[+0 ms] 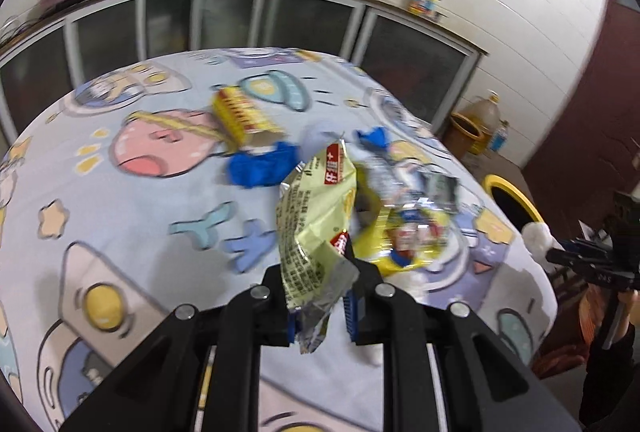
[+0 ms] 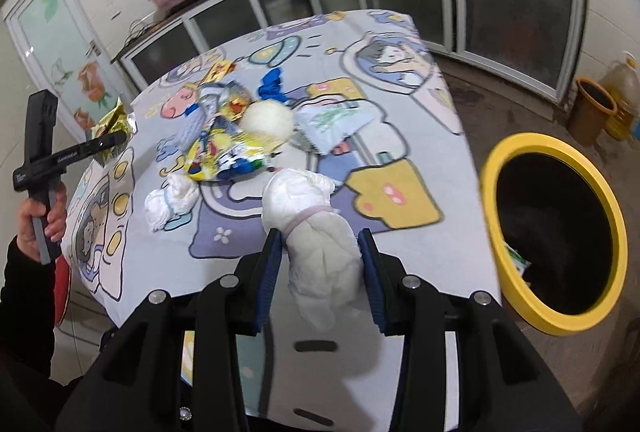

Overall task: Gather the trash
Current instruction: 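Drop the tissue bundle from the right tool and the wrapper from the left tool into the bin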

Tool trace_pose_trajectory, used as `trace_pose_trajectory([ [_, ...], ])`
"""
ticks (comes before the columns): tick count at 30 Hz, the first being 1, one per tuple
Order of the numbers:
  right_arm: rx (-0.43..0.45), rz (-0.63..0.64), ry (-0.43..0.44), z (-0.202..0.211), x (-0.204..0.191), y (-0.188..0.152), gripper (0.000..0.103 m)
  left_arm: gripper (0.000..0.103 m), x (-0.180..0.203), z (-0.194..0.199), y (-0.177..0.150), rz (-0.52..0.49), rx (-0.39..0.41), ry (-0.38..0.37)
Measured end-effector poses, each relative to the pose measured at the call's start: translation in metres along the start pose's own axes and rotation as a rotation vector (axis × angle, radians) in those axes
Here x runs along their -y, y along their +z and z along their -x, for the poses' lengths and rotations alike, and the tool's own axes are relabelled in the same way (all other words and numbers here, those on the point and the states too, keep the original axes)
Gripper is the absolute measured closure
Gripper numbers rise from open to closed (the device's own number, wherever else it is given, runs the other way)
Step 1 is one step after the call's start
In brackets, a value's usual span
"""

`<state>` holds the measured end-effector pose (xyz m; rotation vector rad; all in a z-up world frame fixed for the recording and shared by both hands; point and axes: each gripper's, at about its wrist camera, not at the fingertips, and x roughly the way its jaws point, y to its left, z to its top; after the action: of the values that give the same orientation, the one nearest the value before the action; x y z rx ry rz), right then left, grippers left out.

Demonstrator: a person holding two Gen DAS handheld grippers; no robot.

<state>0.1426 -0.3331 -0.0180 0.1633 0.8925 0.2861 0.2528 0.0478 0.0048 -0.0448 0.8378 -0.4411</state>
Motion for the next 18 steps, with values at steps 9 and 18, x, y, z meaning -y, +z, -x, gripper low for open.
trace_pose_trajectory([
  [9, 0.068, -0.098, -0.059, 0.032, 0.050, -0.008, 0.065, 0.087, 0.091, -0.033, 0.024, -0.130, -0.035, -0.123],
  [18, 0.123, -0.244, -0.176, 0.058, 0.120, -0.018, 0.065, 0.087, 0.197, -0.083, 0.042, -0.279, -0.095, -0.261],
])
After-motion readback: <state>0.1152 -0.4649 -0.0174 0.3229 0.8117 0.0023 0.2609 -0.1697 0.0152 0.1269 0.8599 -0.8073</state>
